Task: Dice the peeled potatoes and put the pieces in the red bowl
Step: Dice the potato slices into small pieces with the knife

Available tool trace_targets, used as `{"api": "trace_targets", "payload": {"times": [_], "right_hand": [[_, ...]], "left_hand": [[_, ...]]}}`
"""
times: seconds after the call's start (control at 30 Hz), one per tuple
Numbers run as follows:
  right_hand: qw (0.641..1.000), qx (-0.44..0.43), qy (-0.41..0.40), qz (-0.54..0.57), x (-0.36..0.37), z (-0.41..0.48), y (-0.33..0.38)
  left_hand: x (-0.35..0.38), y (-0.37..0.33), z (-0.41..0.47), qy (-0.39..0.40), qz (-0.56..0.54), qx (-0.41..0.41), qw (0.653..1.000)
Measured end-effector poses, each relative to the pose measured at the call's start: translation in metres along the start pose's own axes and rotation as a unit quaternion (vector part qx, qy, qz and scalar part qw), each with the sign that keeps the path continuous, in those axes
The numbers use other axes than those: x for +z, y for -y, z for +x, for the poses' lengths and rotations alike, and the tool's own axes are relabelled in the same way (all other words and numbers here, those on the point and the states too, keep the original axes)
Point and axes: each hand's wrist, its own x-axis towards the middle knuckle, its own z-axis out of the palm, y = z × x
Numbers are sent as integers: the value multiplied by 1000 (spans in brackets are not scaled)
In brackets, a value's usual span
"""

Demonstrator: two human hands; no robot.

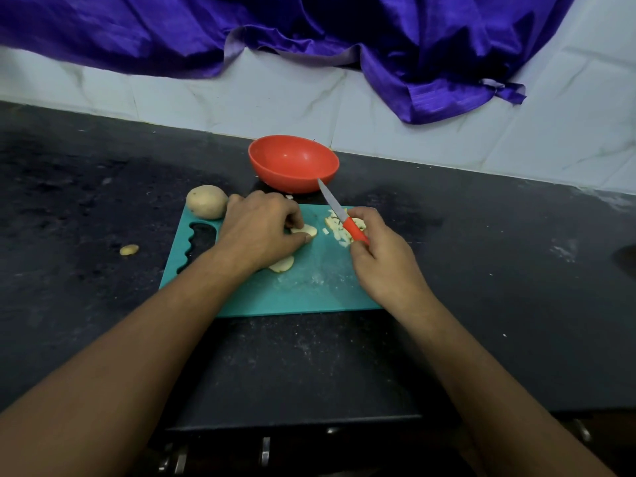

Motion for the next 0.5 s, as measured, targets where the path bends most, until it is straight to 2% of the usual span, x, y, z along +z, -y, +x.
{"api": "trace_targets", "payload": {"times": [0.17, 0.37, 0.5], "right_hand": [[987, -49, -5, -150, 2, -4, 12], [972, -73, 3, -224, 9, -5, 19], [956, -84, 39, -277, 12, 0, 30]], "left_hand": [[2, 3, 1, 1, -11, -22, 1000], [0, 3, 1, -3, -28, -43, 999], [-1, 1, -1, -3, -33, -53, 998]]}}
